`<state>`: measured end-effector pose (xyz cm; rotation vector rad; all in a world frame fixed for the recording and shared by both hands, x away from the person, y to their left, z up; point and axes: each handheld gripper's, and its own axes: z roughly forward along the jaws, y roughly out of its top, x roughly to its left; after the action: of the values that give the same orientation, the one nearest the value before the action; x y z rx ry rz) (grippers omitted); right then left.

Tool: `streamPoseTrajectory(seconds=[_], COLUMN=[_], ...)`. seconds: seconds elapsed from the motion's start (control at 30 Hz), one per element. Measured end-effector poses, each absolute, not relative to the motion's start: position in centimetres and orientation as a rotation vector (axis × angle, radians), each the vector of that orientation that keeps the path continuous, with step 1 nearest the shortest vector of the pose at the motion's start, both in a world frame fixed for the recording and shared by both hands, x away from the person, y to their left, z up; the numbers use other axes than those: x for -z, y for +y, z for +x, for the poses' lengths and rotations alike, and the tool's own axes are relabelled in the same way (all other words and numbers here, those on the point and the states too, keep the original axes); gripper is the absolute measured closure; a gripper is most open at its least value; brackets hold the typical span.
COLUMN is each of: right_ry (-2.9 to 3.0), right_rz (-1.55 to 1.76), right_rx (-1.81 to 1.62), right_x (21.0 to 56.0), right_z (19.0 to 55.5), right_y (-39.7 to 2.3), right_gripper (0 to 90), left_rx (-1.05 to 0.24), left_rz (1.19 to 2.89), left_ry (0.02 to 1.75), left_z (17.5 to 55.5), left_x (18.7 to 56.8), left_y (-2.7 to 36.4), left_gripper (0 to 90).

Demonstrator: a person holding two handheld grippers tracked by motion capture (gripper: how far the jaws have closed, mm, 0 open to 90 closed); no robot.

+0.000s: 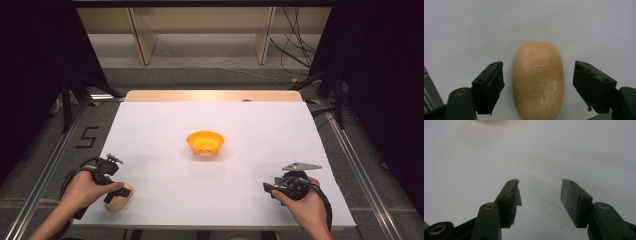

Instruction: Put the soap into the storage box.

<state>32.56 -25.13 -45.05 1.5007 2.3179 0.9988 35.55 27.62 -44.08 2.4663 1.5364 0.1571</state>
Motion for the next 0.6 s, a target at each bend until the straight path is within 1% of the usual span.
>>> streamPoseTrajectory(seconds=[0.03, 0.07, 0.1, 0.13, 0.2, 0.27, 0.4, 0.43, 0.47, 0.5, 0.6], right_ry=[2.318, 2.318, 2.302, 2.302, 2.313, 2.305, 2.314, 2.319, 2.320, 2.319, 2.322], right_rz=[1.502, 1.502, 1.538, 1.538, 1.509, 1.541, 1.542, 1.511, 1.523, 1.527, 1.564], right_rx=[-0.998, -0.998, -0.974, -0.974, -0.975, -0.956, -0.961, -0.980, -0.971, -0.962, -0.965], right_x=[45.1, 45.1, 45.0, 45.0, 45.2, 45.1, 45.2, 45.2, 45.2, 45.2, 45.2], right_z=[32.6, 32.6, 32.4, 32.4, 32.5, 32.4, 32.4, 32.5, 32.5, 32.5, 32.4], right_y=[-25.1, -25.1, -25.0, -25.0, -25.0, -24.9, -24.9, -25.0, -25.0, -25.0, -24.9], right_gripper=[48.4, 48.4, 48.1, 48.1, 47.9, 47.8, 47.6, 47.6, 47.5, 47.5, 47.3], left_rx=[-0.122, -0.122, -0.131, -0.131, -0.110, -0.107, -0.073, -0.128, -0.070, -0.071, -0.058], left_rz=[2.452, 2.452, 2.492, 2.492, 2.551, 2.550, 2.623, 2.640, 2.625, 2.613, 2.604], left_ry=[1.593, 1.593, 1.569, 1.569, 1.549, 1.552, 1.508, 1.514, 1.507, 1.563, 1.594], left_z=[35.5, 35.5, 35.8, 35.8, 36.0, 36.1, 36.5, 36.5, 36.5, 36.3, 36.2], left_x=[44.3, 44.3, 44.4, 44.4, 44.3, 44.5, 45.0, 45.0, 45.3, 45.5, 45.7], left_y=[27.1, 27.1, 27.1, 27.1, 27.0, 26.8, 26.6, 26.6, 26.6, 26.4, 26.3], left_gripper=[24.3, 24.3, 24.2, 24.2, 24.1, 23.7, 23.3, 23.3, 23.2, 23.3, 23.4])
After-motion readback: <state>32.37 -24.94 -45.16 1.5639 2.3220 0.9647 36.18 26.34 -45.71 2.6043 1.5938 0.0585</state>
